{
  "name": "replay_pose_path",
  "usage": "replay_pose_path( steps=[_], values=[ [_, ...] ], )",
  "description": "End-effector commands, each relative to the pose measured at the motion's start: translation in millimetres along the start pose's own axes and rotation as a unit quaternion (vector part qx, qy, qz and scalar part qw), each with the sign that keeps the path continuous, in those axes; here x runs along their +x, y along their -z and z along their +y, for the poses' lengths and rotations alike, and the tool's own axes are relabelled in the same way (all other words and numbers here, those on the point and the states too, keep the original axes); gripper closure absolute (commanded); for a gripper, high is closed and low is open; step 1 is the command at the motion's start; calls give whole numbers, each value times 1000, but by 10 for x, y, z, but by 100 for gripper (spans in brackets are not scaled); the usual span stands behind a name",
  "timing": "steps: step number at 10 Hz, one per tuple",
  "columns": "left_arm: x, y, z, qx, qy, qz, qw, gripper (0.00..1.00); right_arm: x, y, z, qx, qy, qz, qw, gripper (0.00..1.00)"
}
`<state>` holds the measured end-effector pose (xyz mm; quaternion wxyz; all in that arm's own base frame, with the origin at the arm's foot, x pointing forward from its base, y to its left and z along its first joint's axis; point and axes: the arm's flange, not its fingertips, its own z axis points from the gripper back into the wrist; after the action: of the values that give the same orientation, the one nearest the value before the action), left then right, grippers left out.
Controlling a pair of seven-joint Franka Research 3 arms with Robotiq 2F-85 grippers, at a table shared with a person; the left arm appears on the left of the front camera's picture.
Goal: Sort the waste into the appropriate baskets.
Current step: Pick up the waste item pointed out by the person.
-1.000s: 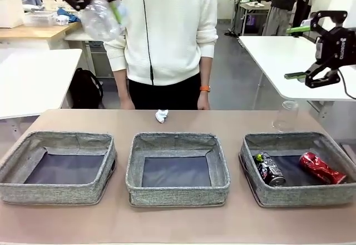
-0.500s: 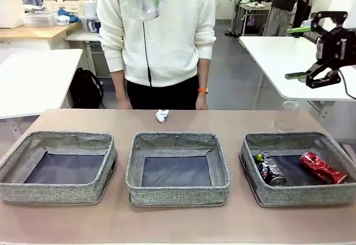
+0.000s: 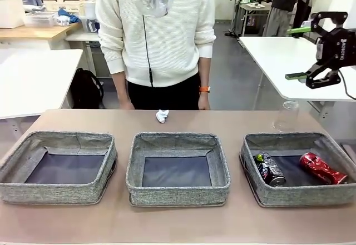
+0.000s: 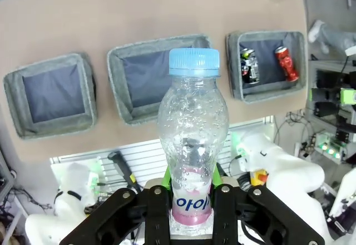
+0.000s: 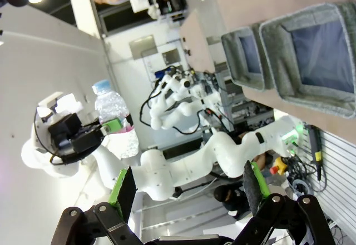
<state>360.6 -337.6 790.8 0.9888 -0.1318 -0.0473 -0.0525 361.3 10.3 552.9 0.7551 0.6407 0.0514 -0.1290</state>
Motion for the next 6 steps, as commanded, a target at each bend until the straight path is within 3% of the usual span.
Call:
replay_pose_path(
  steps=[1, 3, 4, 6],
  values=[
    [57, 238, -22, -22, -9, 13, 1000, 77, -3, 8, 52, 7, 5, 2, 1000, 0],
    [185, 509, -113, -31, -32, 37, 998, 77, -3, 8, 52, 7, 5, 2, 1000, 0],
    [107, 250, -38, -12, -4, 19, 1000, 77, -3, 8, 52, 7, 5, 2, 1000, 0],
    [107, 250, -38, -12, -4, 19, 1000, 77, -3, 8, 52, 7, 5, 2, 1000, 0]
  ],
)
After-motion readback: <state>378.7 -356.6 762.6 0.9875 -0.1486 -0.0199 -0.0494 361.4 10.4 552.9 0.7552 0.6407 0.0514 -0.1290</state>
